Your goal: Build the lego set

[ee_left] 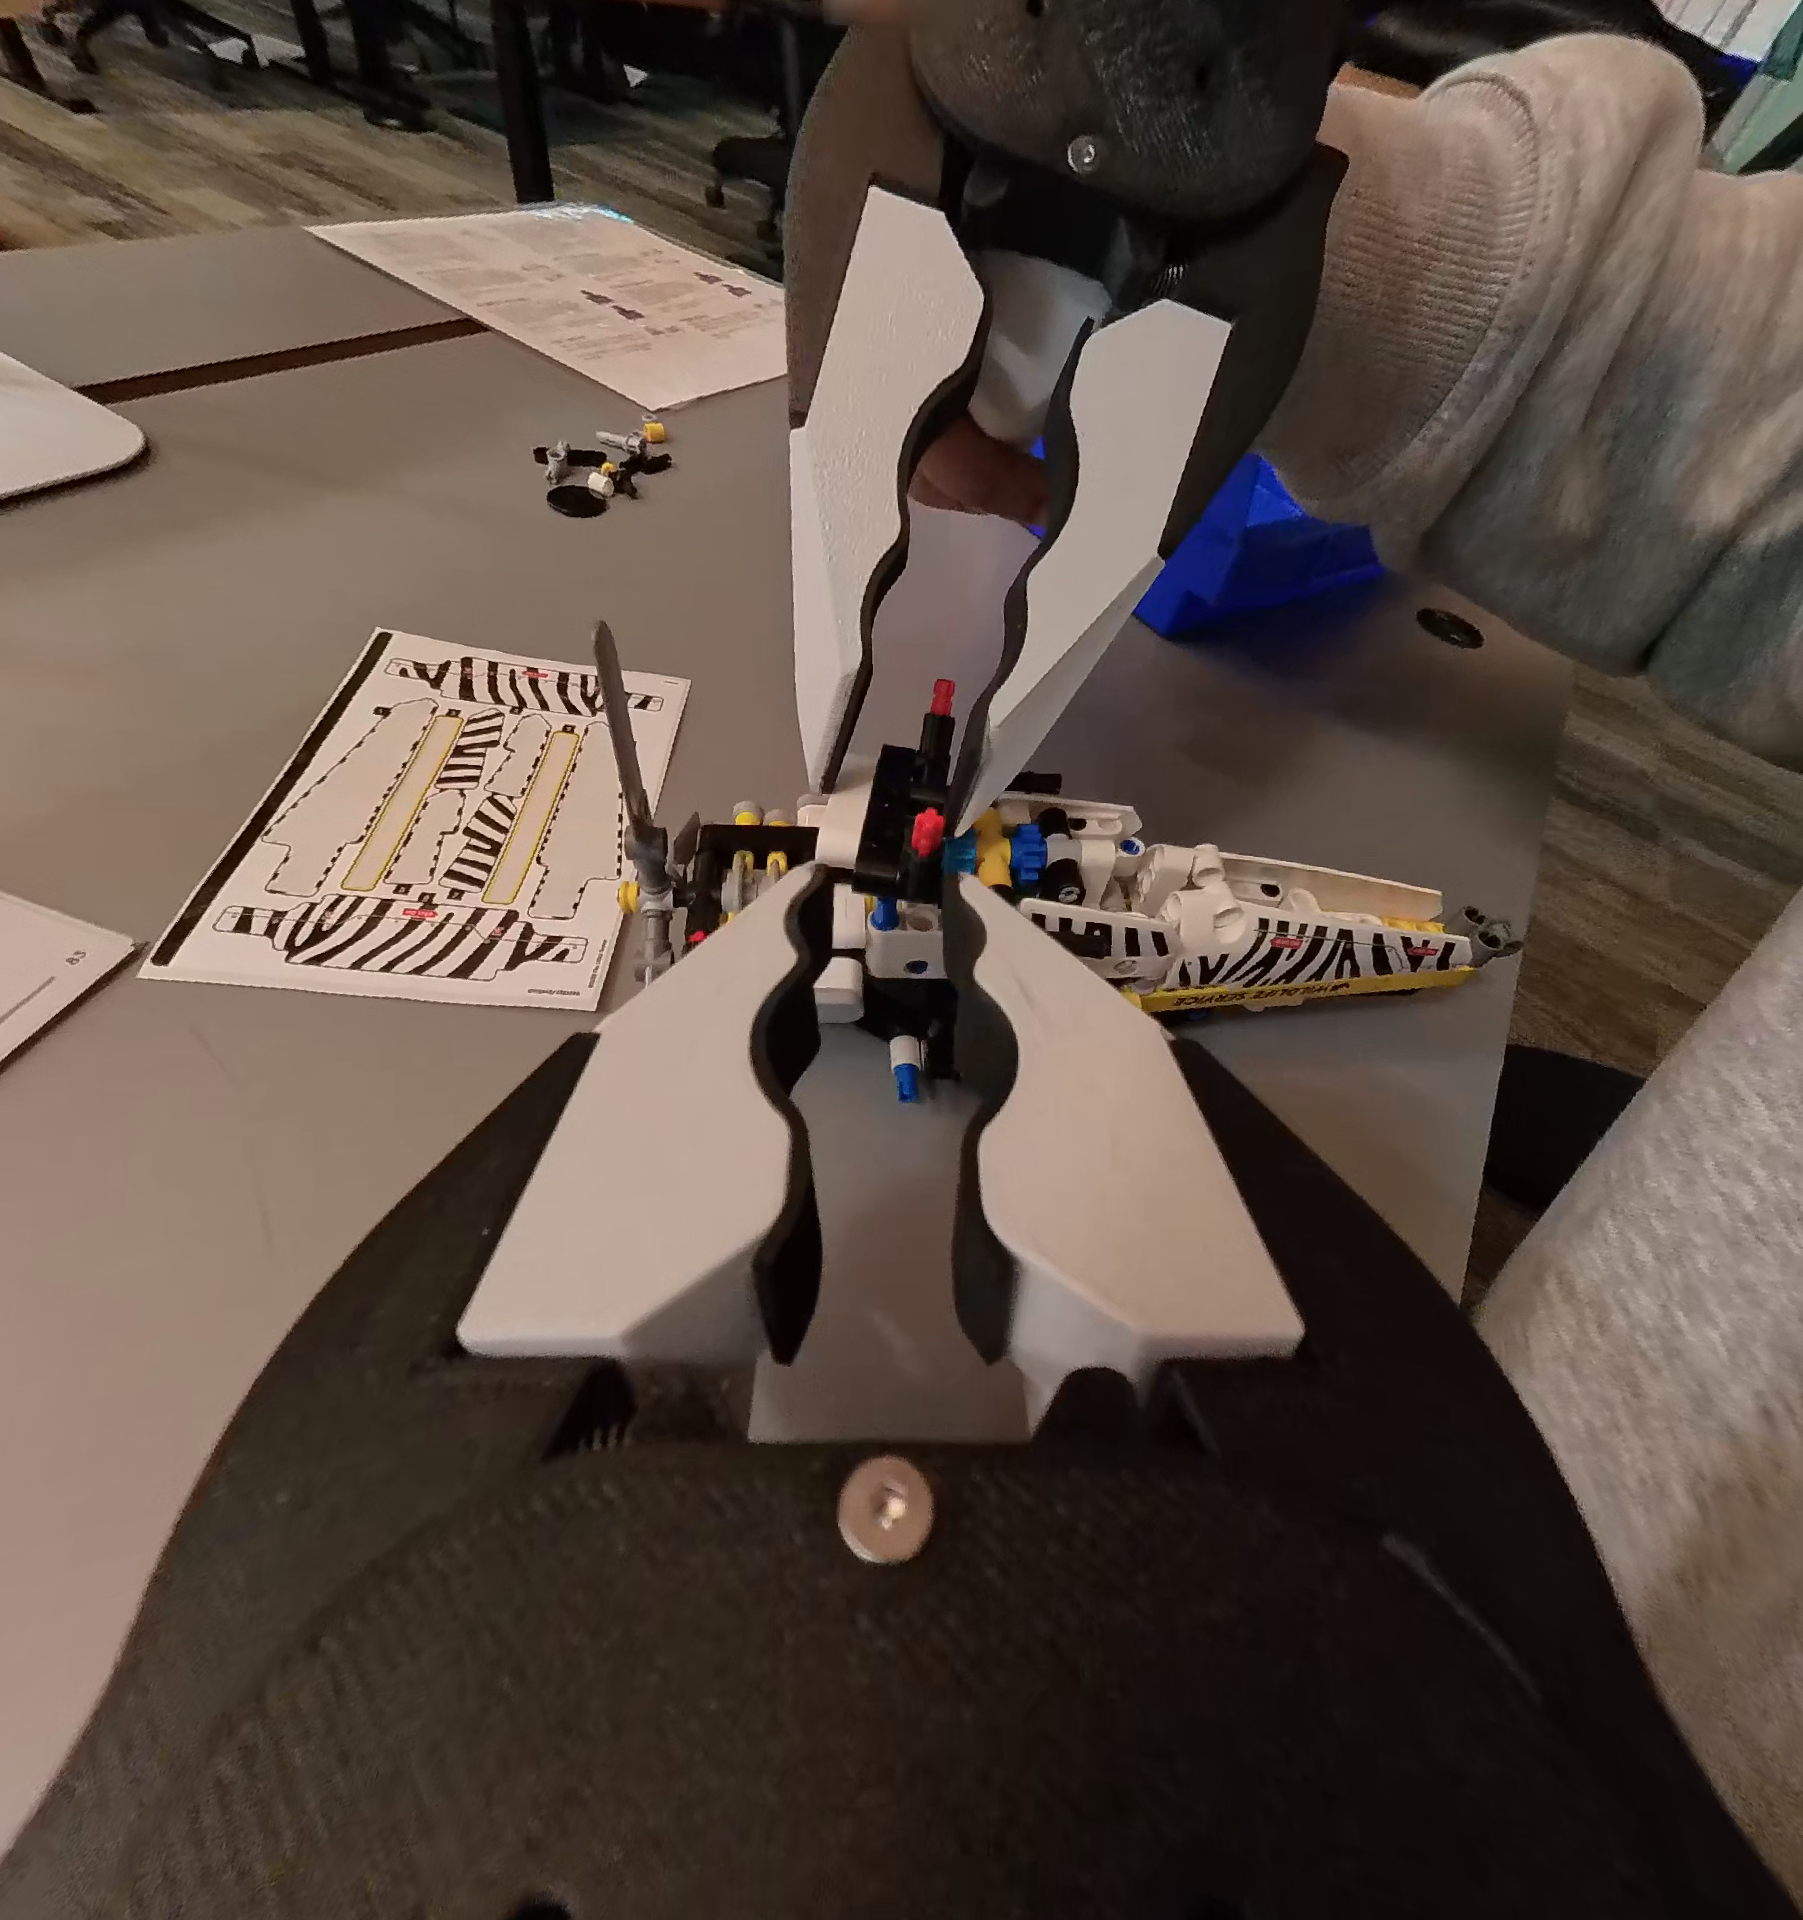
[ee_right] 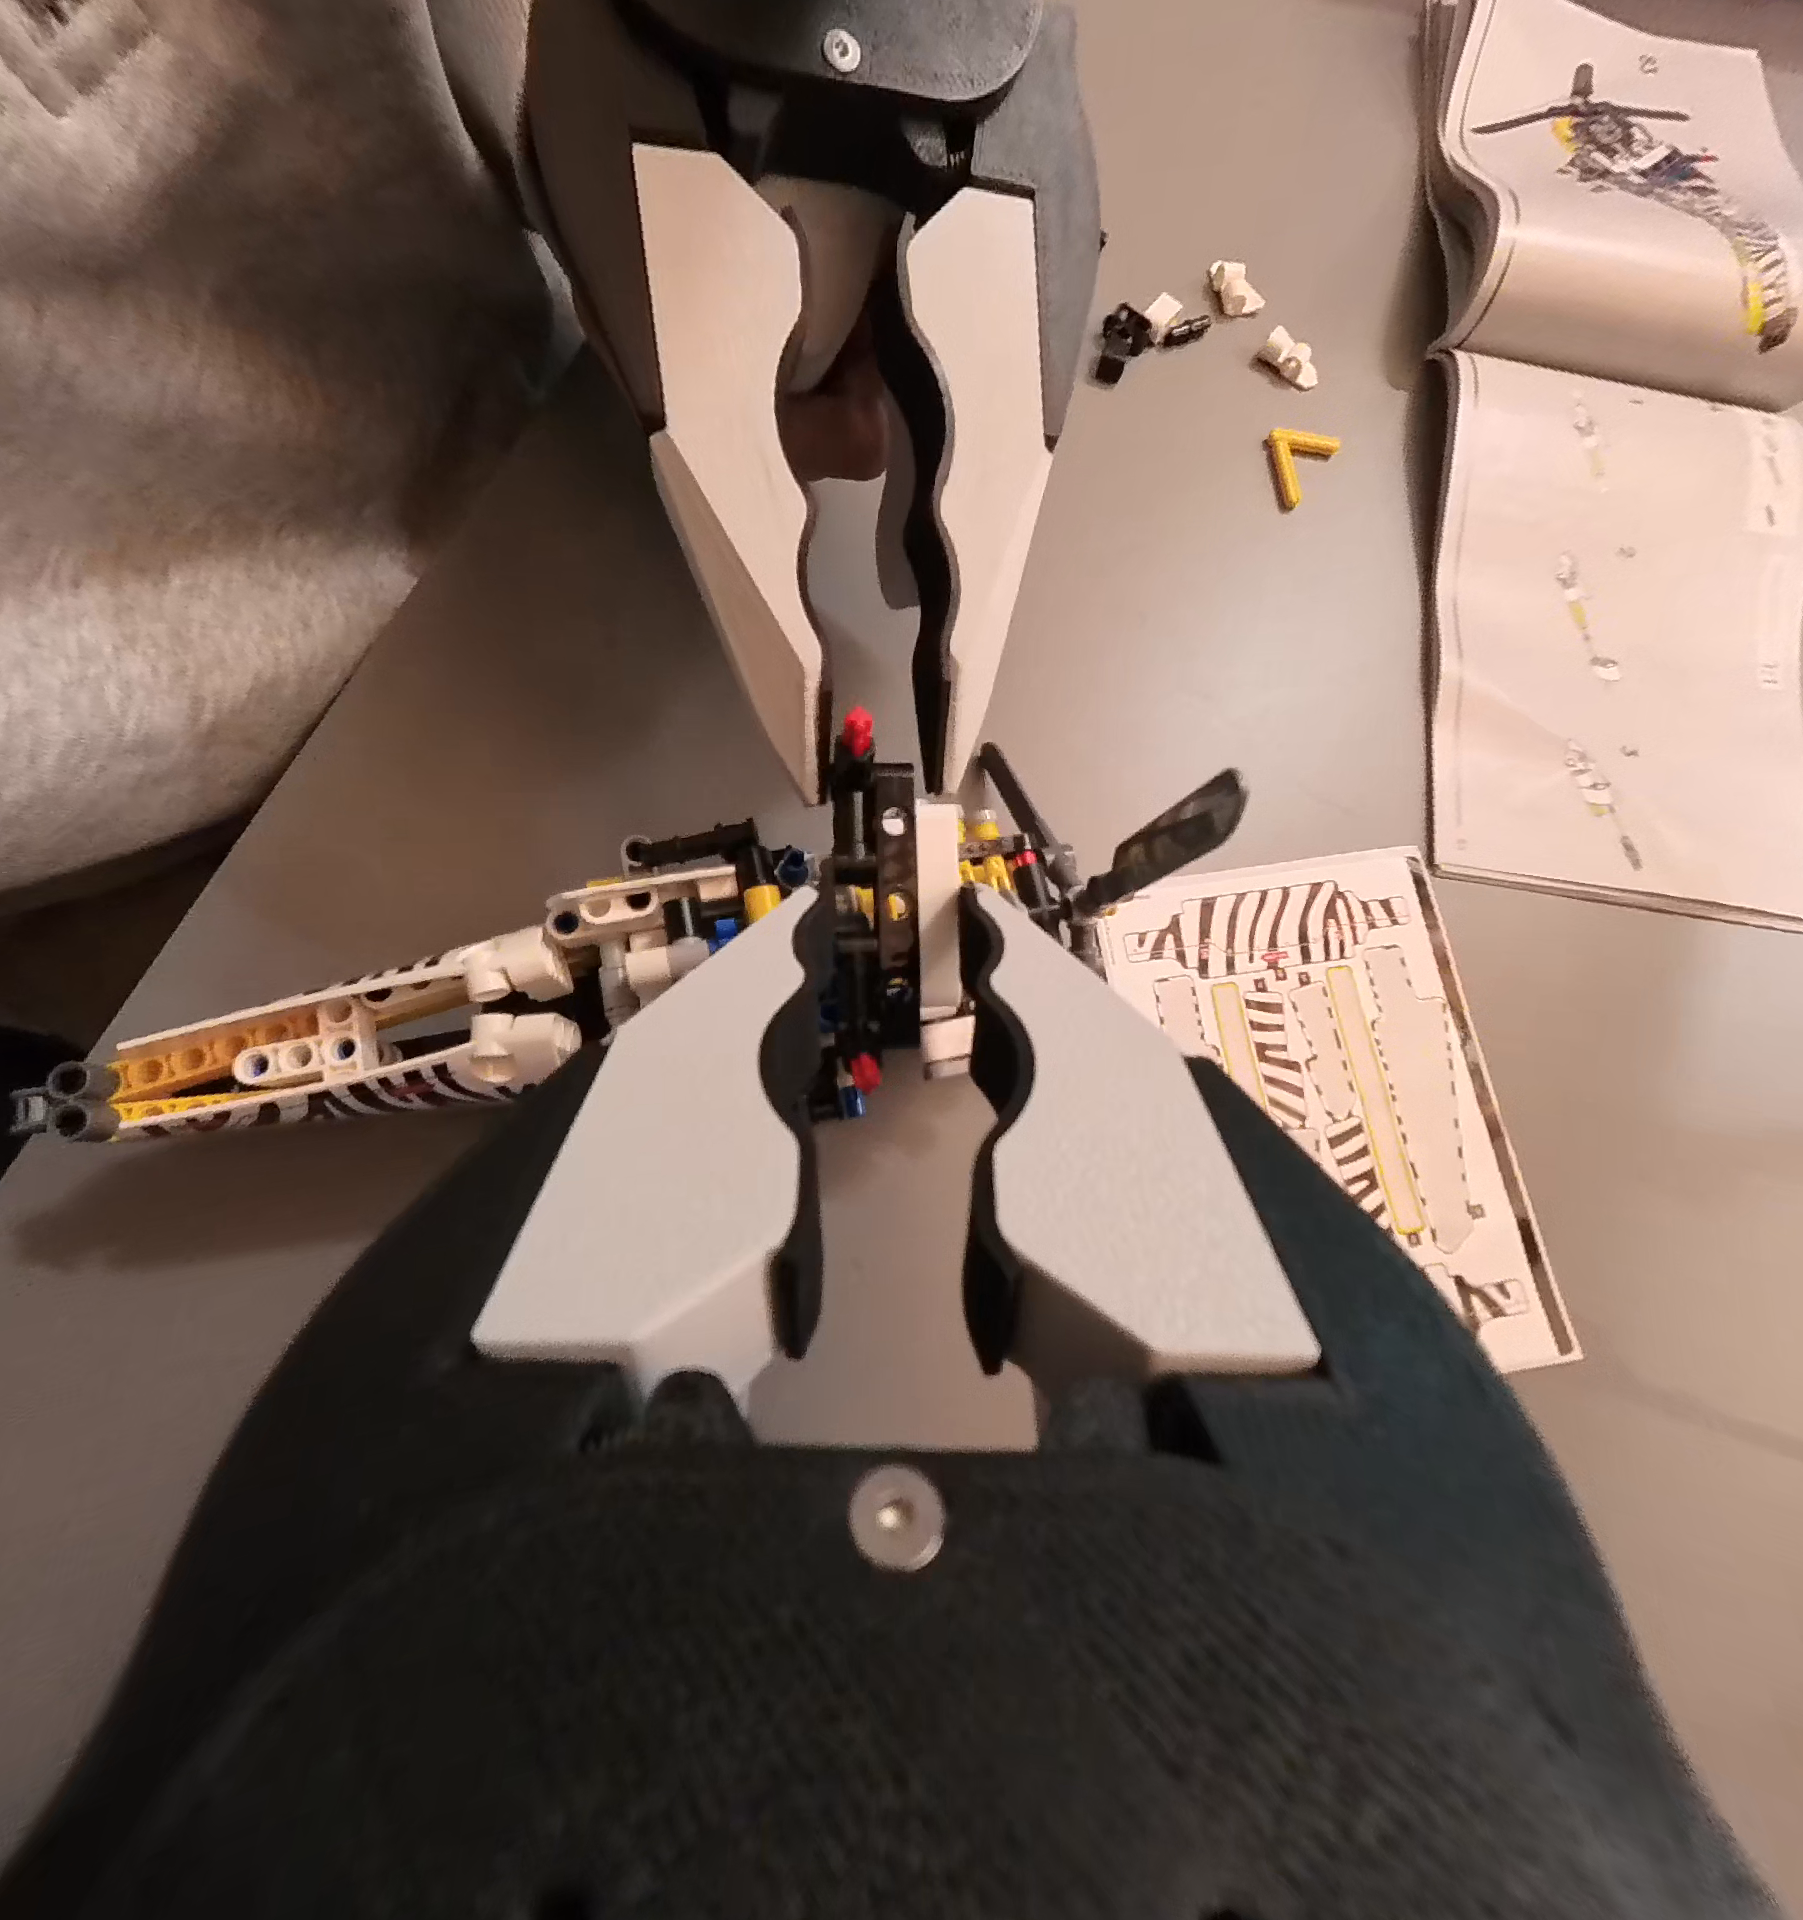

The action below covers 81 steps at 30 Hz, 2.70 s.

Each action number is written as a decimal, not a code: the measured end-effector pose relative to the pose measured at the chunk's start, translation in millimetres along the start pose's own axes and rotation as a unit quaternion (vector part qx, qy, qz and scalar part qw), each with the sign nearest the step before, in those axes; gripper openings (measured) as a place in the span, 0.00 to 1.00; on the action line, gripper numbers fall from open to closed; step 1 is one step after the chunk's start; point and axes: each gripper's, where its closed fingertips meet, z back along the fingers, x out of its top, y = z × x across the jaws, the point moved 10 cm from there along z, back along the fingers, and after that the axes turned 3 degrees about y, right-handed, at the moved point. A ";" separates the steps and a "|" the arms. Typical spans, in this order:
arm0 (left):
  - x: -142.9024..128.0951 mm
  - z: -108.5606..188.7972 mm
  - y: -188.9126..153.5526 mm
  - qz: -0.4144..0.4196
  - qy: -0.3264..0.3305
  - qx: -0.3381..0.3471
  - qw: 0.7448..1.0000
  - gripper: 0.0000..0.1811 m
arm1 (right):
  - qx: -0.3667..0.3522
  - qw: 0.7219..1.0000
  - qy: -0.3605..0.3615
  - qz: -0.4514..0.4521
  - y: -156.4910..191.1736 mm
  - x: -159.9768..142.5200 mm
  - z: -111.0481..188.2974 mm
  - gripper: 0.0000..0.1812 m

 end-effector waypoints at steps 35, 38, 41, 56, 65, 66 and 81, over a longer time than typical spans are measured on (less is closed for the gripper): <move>-5.8 -1.8 -9.4 -0.045 0.018 0.027 0.998 0.08 | -0.080 0.978 -0.077 -0.177 17.3 -27.9 17.6 0.13; -5.8 -2.4 -10.0 -0.048 0.022 0.029 0.998 0.08 | -0.081 0.977 -0.078 -0.182 19.2 -30.4 16.1 0.11; -5.7 -2.4 -10.4 -0.050 0.022 0.031 0.998 0.08 | -0.087 0.976 -0.084 -0.179 20.8 -31.1 16.3 0.05; -4.9 -1.7 -8.1 -0.043 0.034 0.027 0.998 0.08 | -0.087 0.975 -0.086 -0.186 20.3 -33.5 14.0 0.03; -3.5 -1.1 -4.1 -0.029 0.043 0.017 0.999 0.08 | -0.065 0.972 -0.078 -0.210 15.2 -32.4 13.9 0.03; -3.7 -1.0 -3.8 -0.027 0.043 0.017 0.999 0.08 | -0.065 0.972 -0.078 -0.212 14.9 -32.5 13.7 0.03; -2.9 -2.5 -0.4 -0.006 0.058 0.011 0.998 0.08 | -0.063 0.976 -0.045 -0.205 12.7 -28.6 12.8 0.02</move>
